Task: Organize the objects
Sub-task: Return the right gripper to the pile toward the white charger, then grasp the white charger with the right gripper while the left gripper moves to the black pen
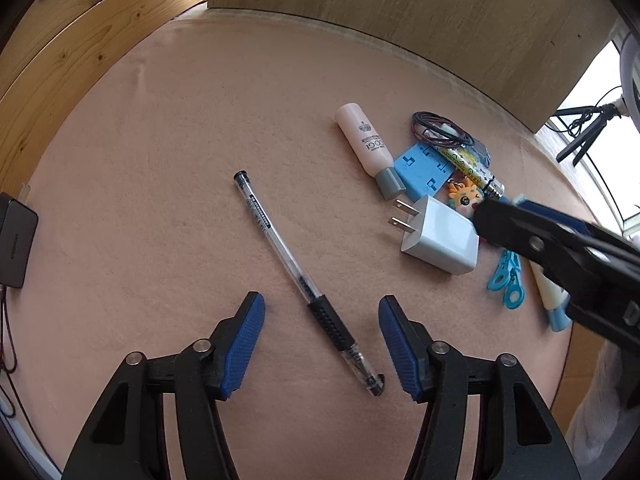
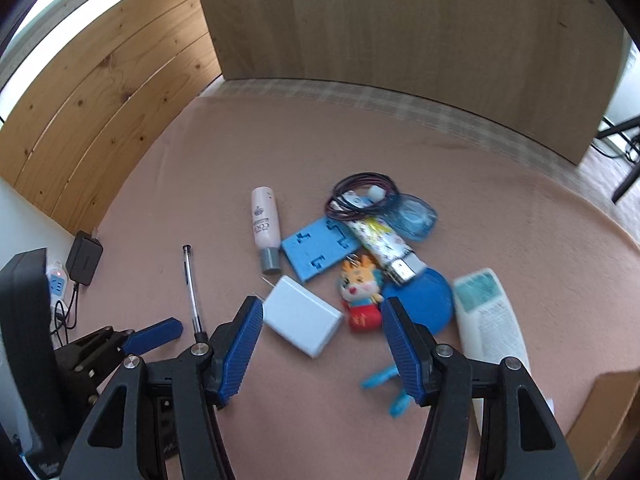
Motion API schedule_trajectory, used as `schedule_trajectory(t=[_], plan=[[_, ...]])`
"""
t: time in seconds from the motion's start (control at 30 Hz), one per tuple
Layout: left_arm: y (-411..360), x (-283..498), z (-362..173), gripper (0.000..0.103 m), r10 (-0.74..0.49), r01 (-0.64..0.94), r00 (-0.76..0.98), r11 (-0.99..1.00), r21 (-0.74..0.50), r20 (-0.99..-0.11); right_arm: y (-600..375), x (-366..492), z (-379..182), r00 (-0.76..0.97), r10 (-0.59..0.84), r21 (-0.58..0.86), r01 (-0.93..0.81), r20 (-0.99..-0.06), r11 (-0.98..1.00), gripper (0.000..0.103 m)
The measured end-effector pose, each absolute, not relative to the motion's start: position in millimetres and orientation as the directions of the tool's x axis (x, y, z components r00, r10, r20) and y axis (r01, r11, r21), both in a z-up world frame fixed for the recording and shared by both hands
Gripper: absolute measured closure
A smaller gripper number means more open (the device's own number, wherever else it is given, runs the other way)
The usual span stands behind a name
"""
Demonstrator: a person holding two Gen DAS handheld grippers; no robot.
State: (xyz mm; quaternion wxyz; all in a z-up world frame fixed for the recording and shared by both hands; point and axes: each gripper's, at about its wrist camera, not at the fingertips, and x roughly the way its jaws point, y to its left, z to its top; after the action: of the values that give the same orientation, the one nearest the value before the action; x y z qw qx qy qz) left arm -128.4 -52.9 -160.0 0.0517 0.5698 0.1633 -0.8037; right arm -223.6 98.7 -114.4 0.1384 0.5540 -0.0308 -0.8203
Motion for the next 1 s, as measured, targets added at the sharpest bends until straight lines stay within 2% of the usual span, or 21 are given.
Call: schedule_trajectory(t=[0.1, 0.37, 0.53, 0.63, 0.77, 0.9, 1.0], plan=[[-60, -125, -159, 0.059, 0.105, 0.264, -0.342, -0.943, -0.203, -0.934, 89, -233, -122, -0.326, -0.258, 0.195, 0.215, -0.909, -0.957, 0.045], [-67, -120, -156, 0.067, 0.130, 0.236, -0.340, -0.947, -0.218, -0.932, 73, -235, -126, -0.280, -0.272, 0.194, 0.276, -0.921, -0.941, 0.043], [-72, -117, -153, 0.069, 0.135, 0.235, -0.330, -0.947, -0.220, -0.934, 73, -236, -130, -0.289, -0.211, 0.123, 0.296, -0.934, -0.947, 0.043], [-77, -115, -151, 0.069, 0.141, 0.252, -0.327, -0.940, -0.230, -0.935, 71, -241, -132, -0.280, -0.214, 0.116, 0.328, -0.936, -0.937, 0.037], [-82, -115, -146, 0.069, 0.211, 0.265, -0.331, -0.915, -0.305, -0.920, 60, -239, -131, -0.262, -0.197, 0.077, 0.407, -0.945, -0.910, 0.037], [-81, -110, -135, 0.067, 0.182, 0.250, -0.350, -0.927, -0.279, -0.919, 55, -231, -129, -0.201, -0.265, 0.143, 0.474, -0.943, -0.869, 0.037], [-87, -105, -132, 0.067, 0.176, 0.271, -0.354, -0.921, -0.281, -0.918, 55, -231, -129, -0.227, -0.261, 0.127, 0.476, -0.938, -0.870, 0.037]])
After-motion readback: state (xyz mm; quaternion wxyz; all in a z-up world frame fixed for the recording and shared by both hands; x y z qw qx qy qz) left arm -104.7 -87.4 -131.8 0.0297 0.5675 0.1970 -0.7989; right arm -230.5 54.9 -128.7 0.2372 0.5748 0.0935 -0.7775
